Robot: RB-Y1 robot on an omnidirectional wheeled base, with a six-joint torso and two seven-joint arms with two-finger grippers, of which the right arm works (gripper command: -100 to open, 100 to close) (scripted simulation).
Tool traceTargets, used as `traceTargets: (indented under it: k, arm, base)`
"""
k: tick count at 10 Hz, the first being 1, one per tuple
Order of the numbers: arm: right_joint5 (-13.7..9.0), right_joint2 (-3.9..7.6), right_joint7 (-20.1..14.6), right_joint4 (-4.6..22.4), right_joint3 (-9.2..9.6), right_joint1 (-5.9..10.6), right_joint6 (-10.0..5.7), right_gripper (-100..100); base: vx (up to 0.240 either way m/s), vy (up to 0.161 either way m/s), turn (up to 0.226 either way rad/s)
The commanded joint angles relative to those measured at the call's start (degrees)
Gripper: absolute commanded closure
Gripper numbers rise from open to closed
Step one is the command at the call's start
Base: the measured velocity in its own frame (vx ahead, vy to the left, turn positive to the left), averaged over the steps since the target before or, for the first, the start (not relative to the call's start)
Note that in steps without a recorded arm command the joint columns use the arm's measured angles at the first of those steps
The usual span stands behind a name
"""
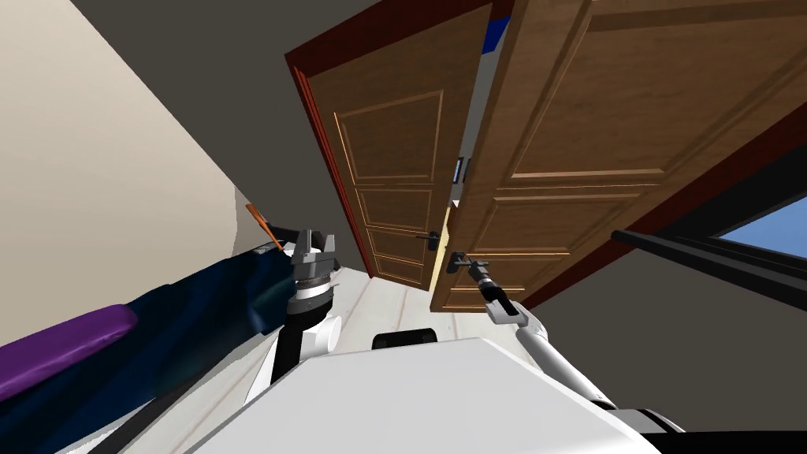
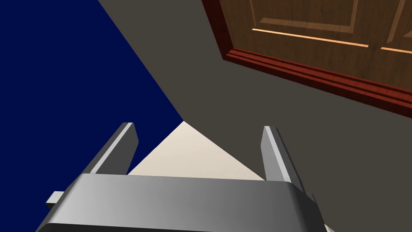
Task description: Pull the door open
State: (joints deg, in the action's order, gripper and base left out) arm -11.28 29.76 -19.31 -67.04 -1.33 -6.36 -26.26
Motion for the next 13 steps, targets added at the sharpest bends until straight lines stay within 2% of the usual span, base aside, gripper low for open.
traceTargets:
  k: [1,6,7,8,9,11,13]
  arm:
    - [0.0,0.67,-0.8,-0.5,0.88,-0.82,-1.03,100]
    - [-0.1,4.96,-4.6,-3.2,4.56,-5.38,-5.59,100]
    - [-0.1,5.36,-5.0,-3.4,4.90,-5.80,-6.01,100]
    - [-0.1,5.11,-4.5,-3.4,4.37,-5.64,-5.29,100]
    - [0.0,5.96,-5.3,-3.4,5.00,-6.65,-6.60,100]
    - [0.0,6.97,-6.2,-3.5,5.59,-7.54,-8.18,100]
    - [0.1,8.43,-7.4,-3.5,6.45,-8.84,-10.45,100]
  base:
    - [-0.208,-0.070,0.133]
    - [-0.242,-0.099,0.156]
    - [-0.220,-0.053,0.092]
    - [-0.102,-0.021,-0.001]
    - [-0.156,-0.068,0.139]
    - [-0.213,-0.079,0.153]
    - [-0.247,-0.086,0.195]
